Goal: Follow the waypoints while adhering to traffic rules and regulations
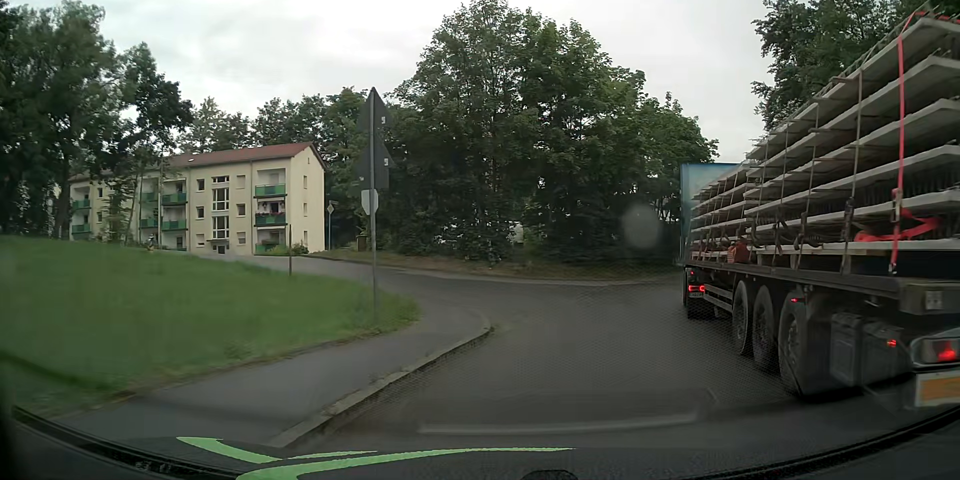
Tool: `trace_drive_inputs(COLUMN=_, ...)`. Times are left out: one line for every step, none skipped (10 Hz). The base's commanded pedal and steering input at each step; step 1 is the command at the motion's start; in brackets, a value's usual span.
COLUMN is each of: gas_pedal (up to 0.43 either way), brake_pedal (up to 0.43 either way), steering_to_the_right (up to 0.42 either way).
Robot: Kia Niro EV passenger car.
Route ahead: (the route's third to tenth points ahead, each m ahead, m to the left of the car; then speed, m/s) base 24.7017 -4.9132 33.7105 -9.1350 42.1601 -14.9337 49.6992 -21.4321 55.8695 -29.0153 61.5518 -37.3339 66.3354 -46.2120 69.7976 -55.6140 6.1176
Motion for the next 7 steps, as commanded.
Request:
trace_drive_inputs(gas_pedal=0.047, brake_pedal=0.000, steering_to_the_right=0.095)
trace_drive_inputs(gas_pedal=0.059, brake_pedal=0.000, steering_to_the_right=0.093)
trace_drive_inputs(gas_pedal=0.059, brake_pedal=0.000, steering_to_the_right=0.090)
trace_drive_inputs(gas_pedal=0.059, brake_pedal=0.000, steering_to_the_right=0.083)
trace_drive_inputs(gas_pedal=0.059, brake_pedal=0.000, steering_to_the_right=0.080)
trace_drive_inputs(gas_pedal=0.059, brake_pedal=0.000, steering_to_the_right=0.075)
trace_drive_inputs(gas_pedal=0.059, brake_pedal=0.000, steering_to_the_right=0.069)
